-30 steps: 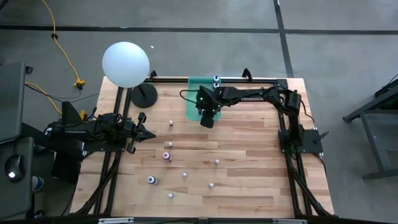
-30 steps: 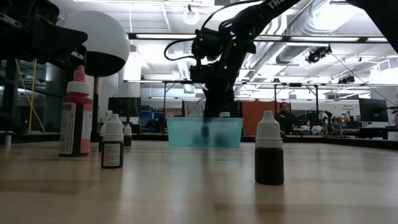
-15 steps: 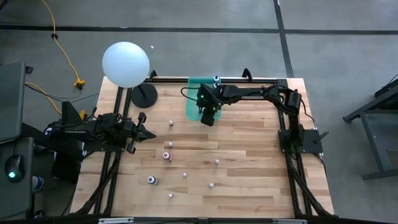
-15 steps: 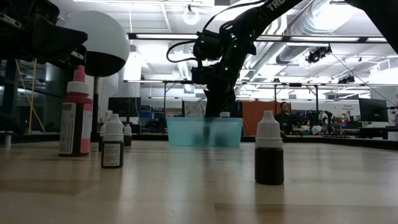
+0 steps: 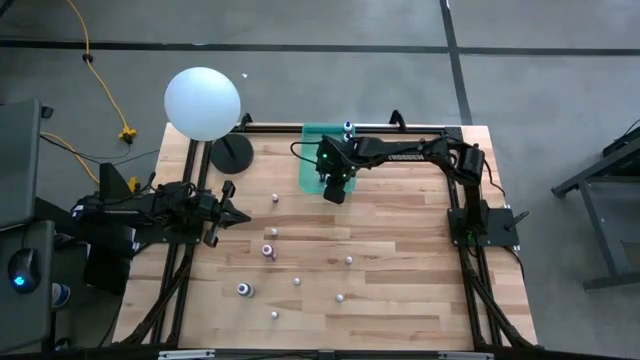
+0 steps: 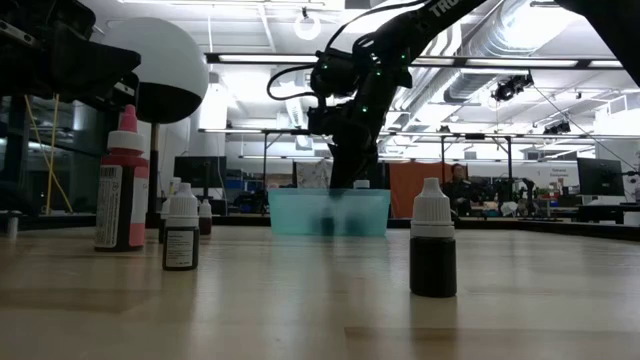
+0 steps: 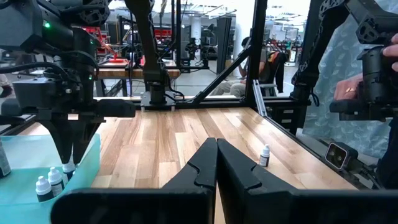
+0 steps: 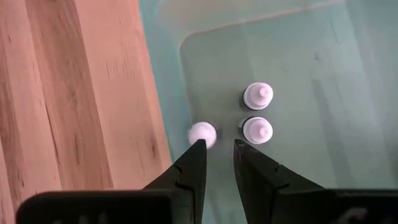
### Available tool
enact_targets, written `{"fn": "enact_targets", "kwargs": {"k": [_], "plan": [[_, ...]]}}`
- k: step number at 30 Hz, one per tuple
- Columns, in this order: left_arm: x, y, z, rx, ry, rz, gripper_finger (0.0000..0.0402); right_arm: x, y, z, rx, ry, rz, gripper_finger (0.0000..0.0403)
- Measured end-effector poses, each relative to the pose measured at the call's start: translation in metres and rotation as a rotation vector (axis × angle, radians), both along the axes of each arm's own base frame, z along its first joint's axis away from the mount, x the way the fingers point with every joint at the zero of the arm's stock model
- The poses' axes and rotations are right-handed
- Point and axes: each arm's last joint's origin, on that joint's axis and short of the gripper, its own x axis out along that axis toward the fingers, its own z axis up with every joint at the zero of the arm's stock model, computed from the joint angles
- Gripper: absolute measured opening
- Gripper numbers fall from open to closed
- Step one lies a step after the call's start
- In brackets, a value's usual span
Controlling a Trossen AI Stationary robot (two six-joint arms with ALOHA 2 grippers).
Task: Pick & Place food coloring
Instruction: Put the small purple food coloring bottle into the light blue bin
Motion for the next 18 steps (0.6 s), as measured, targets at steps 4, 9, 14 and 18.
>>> {"fn": "enact_targets", "kwargs": {"k": [4, 9, 14, 18], "plan": [[0.000, 0.000, 0.000, 0.000, 0.000, 0.000, 0.0001, 0.000, -0.001, 0.000, -0.008, 0.002, -0.003, 0.0072], [0.000, 0.000, 0.000, 0.000, 0.000, 0.000, 0.0001, 0.000, -0.003, 0.003, -0.011, -0.004, -0.007, 0.0072], [0.000, 0.000, 0.000, 0.000, 0.000, 0.000, 0.0001, 0.001, -0.003, 0.020, -0.033, -0.042, -0.007, 0.0072], [0.000, 0.000, 0.000, 0.000, 0.001, 0.000, 0.0001, 0.000, -0.001, 0.039, -0.048, -0.061, 0.028, 0.0072]]}}
